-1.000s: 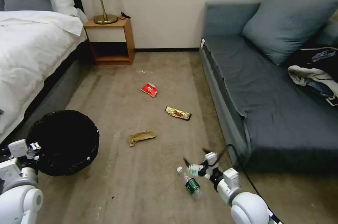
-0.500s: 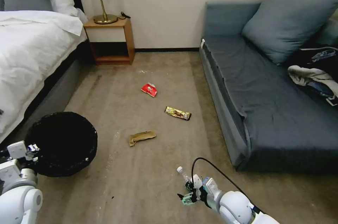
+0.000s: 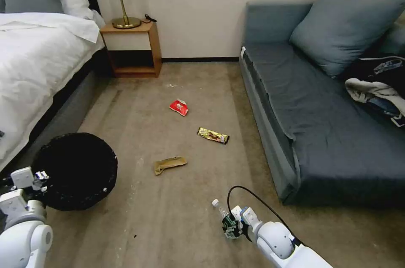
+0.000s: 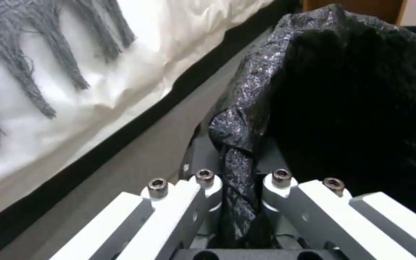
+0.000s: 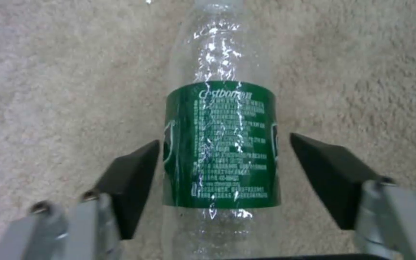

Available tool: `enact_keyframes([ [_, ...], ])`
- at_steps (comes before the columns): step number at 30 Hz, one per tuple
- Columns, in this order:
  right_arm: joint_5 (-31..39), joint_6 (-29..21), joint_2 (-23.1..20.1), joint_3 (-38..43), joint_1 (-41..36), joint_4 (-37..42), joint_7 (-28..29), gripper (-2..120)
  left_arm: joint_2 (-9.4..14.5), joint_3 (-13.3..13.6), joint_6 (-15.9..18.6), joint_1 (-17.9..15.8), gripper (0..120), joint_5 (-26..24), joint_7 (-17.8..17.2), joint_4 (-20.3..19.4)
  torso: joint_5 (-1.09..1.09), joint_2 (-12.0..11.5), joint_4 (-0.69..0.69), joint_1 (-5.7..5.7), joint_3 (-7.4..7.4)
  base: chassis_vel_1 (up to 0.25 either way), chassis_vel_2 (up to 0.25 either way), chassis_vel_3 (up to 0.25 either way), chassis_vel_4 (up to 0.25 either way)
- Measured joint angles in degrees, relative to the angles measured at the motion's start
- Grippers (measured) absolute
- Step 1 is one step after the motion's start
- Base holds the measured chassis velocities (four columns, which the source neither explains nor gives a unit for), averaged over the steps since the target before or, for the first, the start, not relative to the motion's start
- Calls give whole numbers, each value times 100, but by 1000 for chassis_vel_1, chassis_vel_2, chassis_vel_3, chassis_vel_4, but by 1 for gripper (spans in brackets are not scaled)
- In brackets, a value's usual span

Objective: Pick up the trash bin, then pick up the garbage on the floor and place it into the trash bin.

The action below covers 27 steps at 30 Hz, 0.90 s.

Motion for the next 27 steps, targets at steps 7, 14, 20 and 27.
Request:
enact_keyframes([
  [7,4,25,-3,12,-59,87,24,49,-36,38,3,15,5,26,0,-40,0,0,0,0,0,0,0,0,0],
  [14,-8,307,-31,13,-124,127,188,26,-123,182,-4,49,5,140,-1,-67,0,0,0,0,0,0,0,0,0],
  [20,495,1500,-127,-110,-105,681,507,19,-220,399,-22,80,5,297,-11,-135,0,0,-1,0,0,0,0,0,0],
  [27,1484,2539,39,-742,452,1394,947,19,-306,582,-24,77,5,408,-21,-209,-1,0,1,0,0,0,0,0,0],
])
